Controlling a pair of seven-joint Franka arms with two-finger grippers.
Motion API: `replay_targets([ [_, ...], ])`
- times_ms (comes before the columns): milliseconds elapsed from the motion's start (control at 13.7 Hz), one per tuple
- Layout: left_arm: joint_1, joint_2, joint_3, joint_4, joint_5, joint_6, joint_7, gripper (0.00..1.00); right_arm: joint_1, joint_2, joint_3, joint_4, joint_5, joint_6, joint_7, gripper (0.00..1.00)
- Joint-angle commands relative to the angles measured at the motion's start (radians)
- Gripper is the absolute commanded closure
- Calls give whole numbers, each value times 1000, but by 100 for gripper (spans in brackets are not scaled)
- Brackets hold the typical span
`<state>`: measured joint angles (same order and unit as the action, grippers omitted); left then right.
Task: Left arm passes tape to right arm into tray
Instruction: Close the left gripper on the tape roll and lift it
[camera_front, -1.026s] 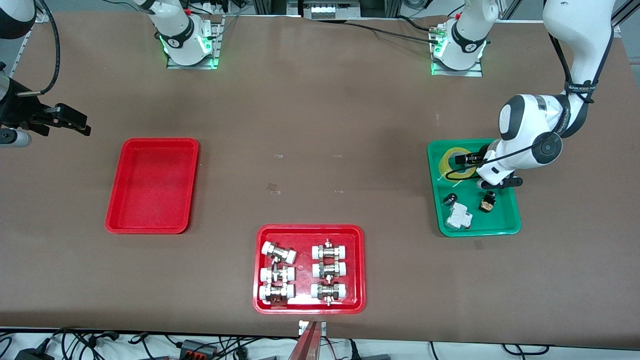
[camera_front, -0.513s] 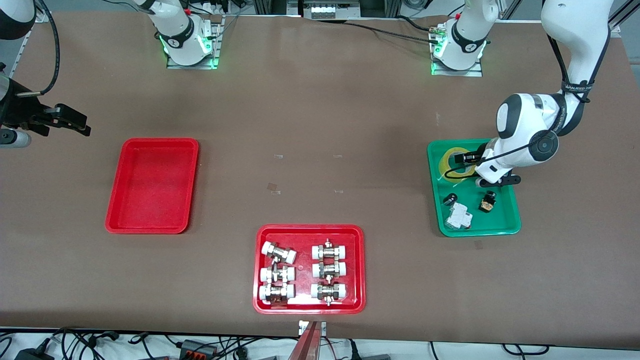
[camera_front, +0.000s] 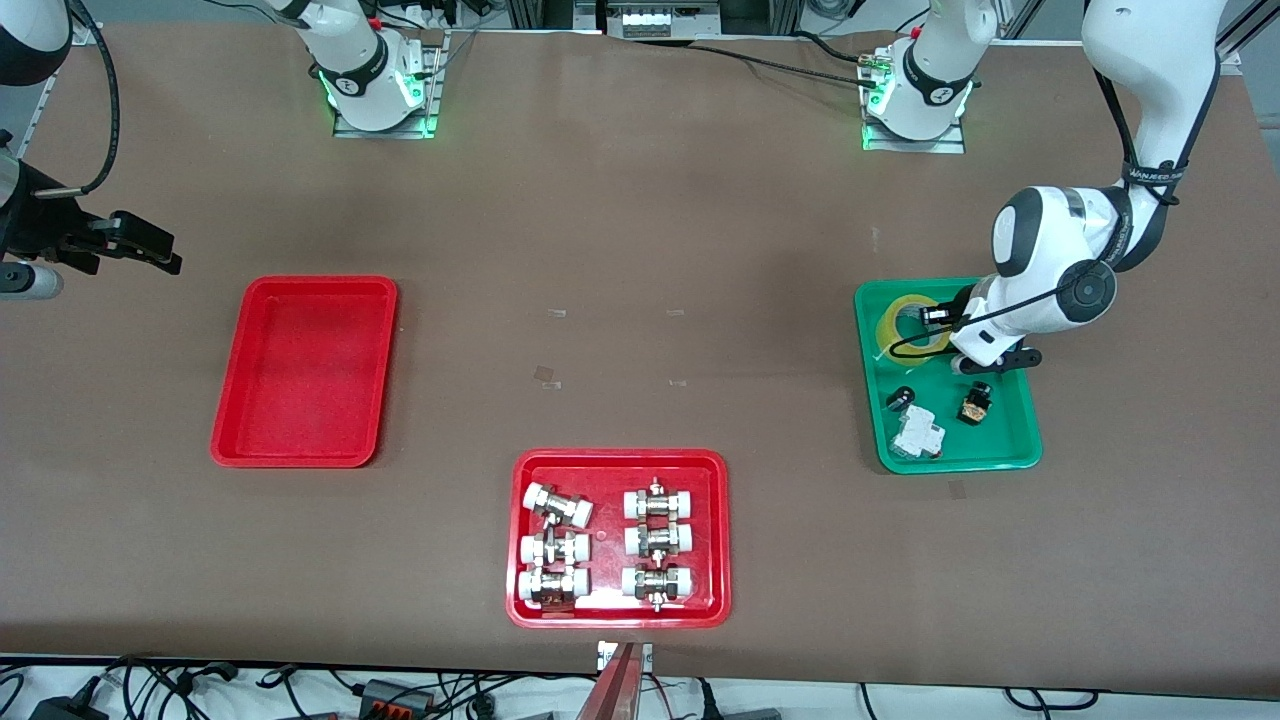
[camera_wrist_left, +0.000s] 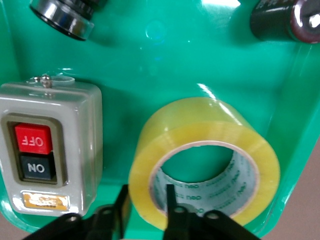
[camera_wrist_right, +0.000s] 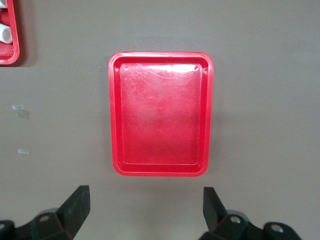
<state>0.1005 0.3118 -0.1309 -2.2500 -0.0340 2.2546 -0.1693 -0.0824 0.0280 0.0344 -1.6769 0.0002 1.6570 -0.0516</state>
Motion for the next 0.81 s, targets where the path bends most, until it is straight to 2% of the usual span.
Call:
replay_targets([
  [0,12,-14,-15,-11,16,2,7,92,-14,4,10,16,9,-3,-4,0],
  [73,8,-19,-16,-11,16,-6,7,99,-14,4,10,16,9,-3,-2,0],
  [366,7,-48,-16,42,26,-117,56,100,-14,4,10,16,9,-3,-4,0],
  [733,-4,-53,-41,214,28,-347,77,100,-13,3,10,17,9,-5,-2,0],
])
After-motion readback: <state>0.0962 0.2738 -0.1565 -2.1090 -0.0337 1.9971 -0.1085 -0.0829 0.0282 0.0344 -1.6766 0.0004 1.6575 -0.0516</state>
